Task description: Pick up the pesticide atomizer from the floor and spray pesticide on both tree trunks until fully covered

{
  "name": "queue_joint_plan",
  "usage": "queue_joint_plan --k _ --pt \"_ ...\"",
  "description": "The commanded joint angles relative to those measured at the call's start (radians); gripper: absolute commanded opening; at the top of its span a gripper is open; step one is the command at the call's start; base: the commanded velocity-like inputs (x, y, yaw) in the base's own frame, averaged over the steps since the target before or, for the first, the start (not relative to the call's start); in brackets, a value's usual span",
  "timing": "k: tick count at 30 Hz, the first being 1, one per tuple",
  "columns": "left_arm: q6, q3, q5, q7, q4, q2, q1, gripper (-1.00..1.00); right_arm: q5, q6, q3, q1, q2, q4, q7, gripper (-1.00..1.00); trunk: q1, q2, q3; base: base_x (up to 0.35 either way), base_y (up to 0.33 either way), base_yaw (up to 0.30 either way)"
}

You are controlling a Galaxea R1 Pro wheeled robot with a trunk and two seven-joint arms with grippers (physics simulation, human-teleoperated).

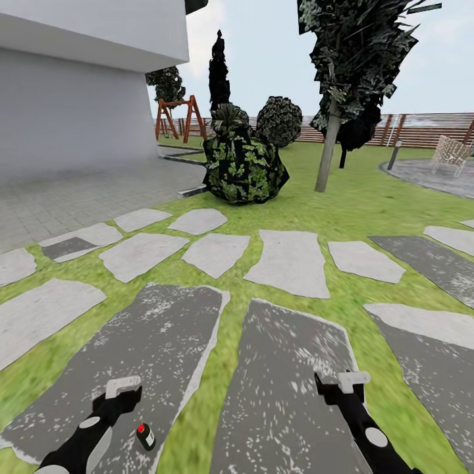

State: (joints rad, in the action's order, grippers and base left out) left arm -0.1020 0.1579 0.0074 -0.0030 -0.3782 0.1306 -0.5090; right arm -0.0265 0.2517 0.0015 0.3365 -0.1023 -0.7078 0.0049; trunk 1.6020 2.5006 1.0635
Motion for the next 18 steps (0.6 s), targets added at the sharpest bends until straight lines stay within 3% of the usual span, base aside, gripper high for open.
queue_joint_plan --k 1,6,12,18 --pt "-0.003 0.003 0.002 -0.002 0.001 -0.001 -0.001 1.00 -0.003 0.002 0.000 0.001 0.000 0.001 0.001 1.00 0.000 0.000 0.001 0.000 0.000 0.000" --pt "-0.004 0.002 0.004 -0.004 0.002 -0.003 -0.001 1.00 -0.003 0.002 0.001 0.001 0.000 0.001 0.002 1.00 0.000 0.000 0.001 0.045 -0.017 0.000" --pt "-0.005 0.005 0.006 -0.004 0.001 -0.003 -0.002 1.00 -0.004 -0.001 0.006 0.001 -0.001 -0.014 0.002 1.00 0.000 0.000 0.001 0.112 -0.193 0.000" --pt "-0.004 0.011 0.009 -0.006 0.001 -0.003 -0.002 1.00 -0.004 -0.002 0.008 0.001 -0.001 -0.037 0.001 1.00 0.000 0.000 0.001 -0.085 -0.093 0.000"
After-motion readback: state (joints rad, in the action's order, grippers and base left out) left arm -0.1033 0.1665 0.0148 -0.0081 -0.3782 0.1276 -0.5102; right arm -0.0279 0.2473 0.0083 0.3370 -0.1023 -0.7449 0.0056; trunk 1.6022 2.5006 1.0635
